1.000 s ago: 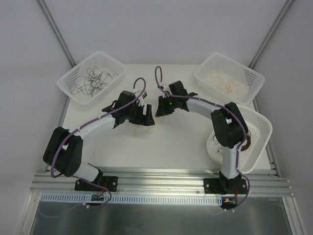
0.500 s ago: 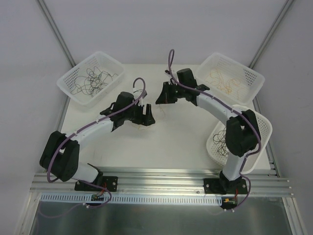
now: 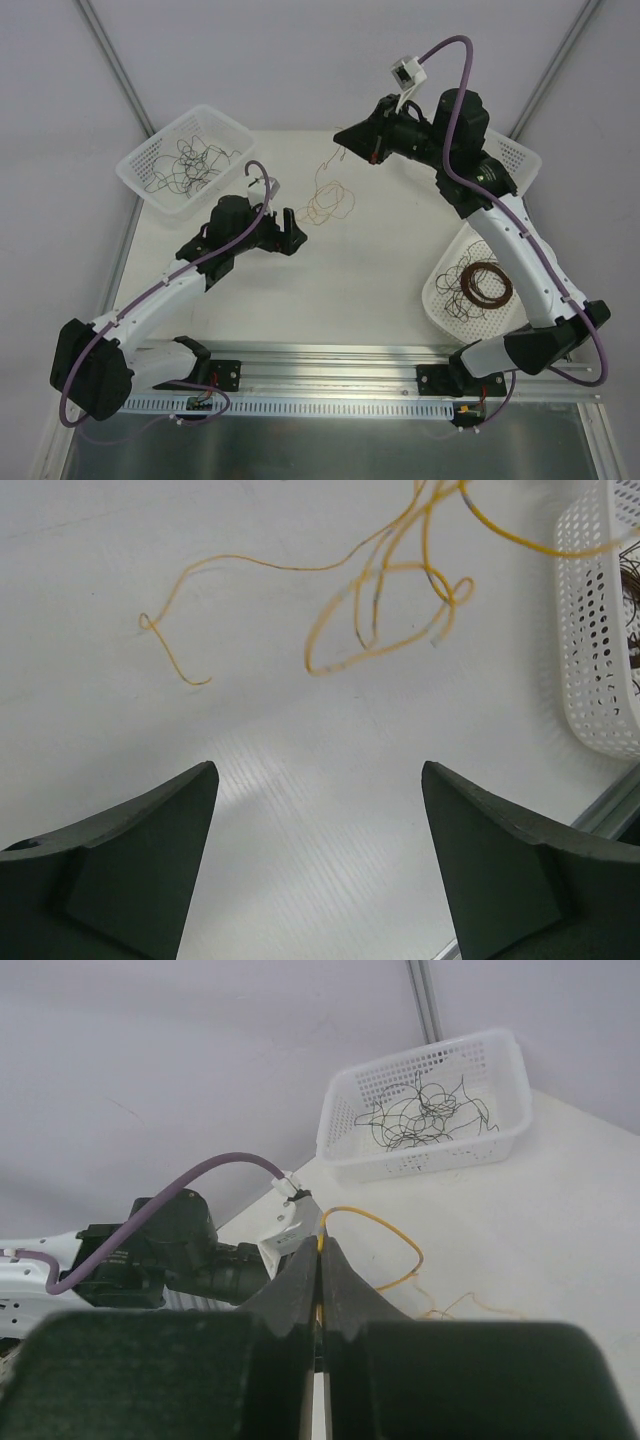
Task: Untangle the cables
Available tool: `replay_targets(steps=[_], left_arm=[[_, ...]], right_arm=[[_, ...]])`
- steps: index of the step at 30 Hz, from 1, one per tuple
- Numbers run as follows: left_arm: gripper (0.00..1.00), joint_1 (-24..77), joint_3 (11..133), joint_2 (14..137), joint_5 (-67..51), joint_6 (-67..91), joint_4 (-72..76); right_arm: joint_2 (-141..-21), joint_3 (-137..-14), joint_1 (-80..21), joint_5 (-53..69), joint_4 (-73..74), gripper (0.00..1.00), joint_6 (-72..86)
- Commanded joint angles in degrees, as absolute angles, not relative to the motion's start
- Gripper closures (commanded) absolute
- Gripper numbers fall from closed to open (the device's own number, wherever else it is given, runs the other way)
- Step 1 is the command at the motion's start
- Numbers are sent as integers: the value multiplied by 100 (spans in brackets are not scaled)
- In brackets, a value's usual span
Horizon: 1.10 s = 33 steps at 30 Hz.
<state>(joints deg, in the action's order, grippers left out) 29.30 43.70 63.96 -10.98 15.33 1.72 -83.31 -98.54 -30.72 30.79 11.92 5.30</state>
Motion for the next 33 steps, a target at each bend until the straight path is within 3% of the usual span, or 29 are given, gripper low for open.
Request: replay_targets(steps=[1, 10, 15, 21, 29, 33], left_arm=[[16, 2962, 4377, 6424, -1098, 1415, 571], [15, 2962, 4631, 6653, -1634, 1424, 1133], [19, 2971, 4694, 6811, -2634, 1703, 1669], [23, 2971, 4737, 7294, -2874, 2214, 2179], [35, 2979, 4860, 8033, -2743, 2592, 2425], [48, 2979, 4790, 8261, -2532, 2681, 2496]], right_arm=[[-8201, -10011, -3041, 3032, 994, 99, 501], [-8218, -10169, -3050, 3217, 1151, 99, 536], [-8165, -10028, -3041, 3287, 1011, 99, 694], [-8130, -9888, -3059, 3445, 765, 99, 984], [-7998, -9721, -3059, 3463, 720, 99, 1055], [-7937, -9721, -3059, 3454, 834, 99, 941]])
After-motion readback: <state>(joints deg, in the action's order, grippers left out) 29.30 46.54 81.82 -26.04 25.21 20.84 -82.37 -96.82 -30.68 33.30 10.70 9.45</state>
